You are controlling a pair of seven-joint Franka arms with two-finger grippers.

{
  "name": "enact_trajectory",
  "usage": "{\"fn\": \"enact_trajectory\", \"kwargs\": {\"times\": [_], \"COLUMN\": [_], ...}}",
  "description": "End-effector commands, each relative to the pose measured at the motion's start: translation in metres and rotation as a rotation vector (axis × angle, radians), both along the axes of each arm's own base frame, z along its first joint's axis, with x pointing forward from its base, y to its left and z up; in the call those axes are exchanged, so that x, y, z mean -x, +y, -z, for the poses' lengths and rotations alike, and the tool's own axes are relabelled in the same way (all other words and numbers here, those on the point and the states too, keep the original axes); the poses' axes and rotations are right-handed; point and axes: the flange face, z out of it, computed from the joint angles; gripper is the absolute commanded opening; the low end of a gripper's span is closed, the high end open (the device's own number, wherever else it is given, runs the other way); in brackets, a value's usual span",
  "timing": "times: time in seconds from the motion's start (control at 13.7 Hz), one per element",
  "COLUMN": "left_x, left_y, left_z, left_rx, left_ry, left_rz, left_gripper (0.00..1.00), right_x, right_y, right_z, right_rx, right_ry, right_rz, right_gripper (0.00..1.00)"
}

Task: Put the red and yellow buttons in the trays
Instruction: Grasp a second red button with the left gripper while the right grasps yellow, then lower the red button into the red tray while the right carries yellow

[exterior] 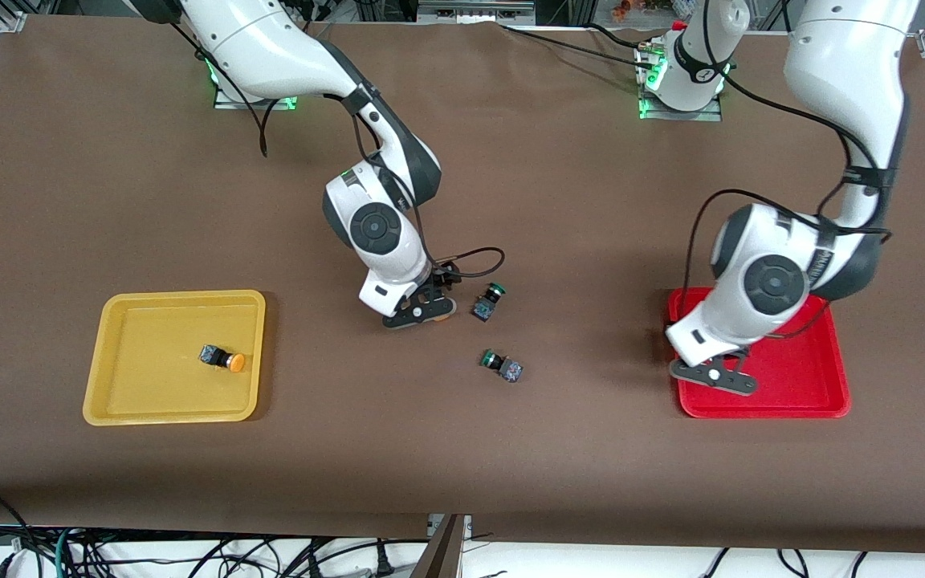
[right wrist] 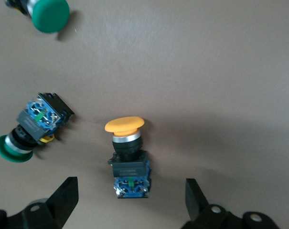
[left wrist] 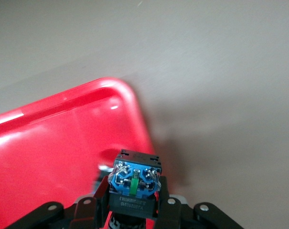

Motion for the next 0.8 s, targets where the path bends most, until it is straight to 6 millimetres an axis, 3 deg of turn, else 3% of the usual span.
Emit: {"fn": "enact_trajectory", "kwargs": {"times": [0.0, 0.22, 0.44, 0.58, 0.73], "left_x": [0.0, 0.006, 0.009, 0.012, 0.012], "left_y": [0.066, 0.094, 0.111, 0.129, 0.137], "left_z": [0.004, 0.032, 0.054, 0.068, 0.071], "left_rx": [-0.011, -0.003, 0.005, 0.016, 0.019], "left_ry": [0.037, 0.092, 0.126, 0.148, 0.15], "left_rz": [0.096, 0.12, 0.116, 0.117, 0.118], "left_gripper": [0.12, 0.12, 0.14, 0.17, 0.17], "right_x": [0.023, 0.023, 0.022, 0.021, 0.017], "right_y": [0.008, 0.008, 0.008, 0.007, 0.003], "right_z": [0.021, 0.023, 0.03, 0.036, 0.033], "right_rx": [-0.008, -0.005, -0.001, -0.004, 0.005], "right_ry": [-0.031, -0.034, -0.045, -0.056, -0.069], "right_rz": [0.033, 0.028, 0.022, 0.01, -0.002], "right_gripper": [0.99, 0.95, 0.66, 0.53, 0.34]}}
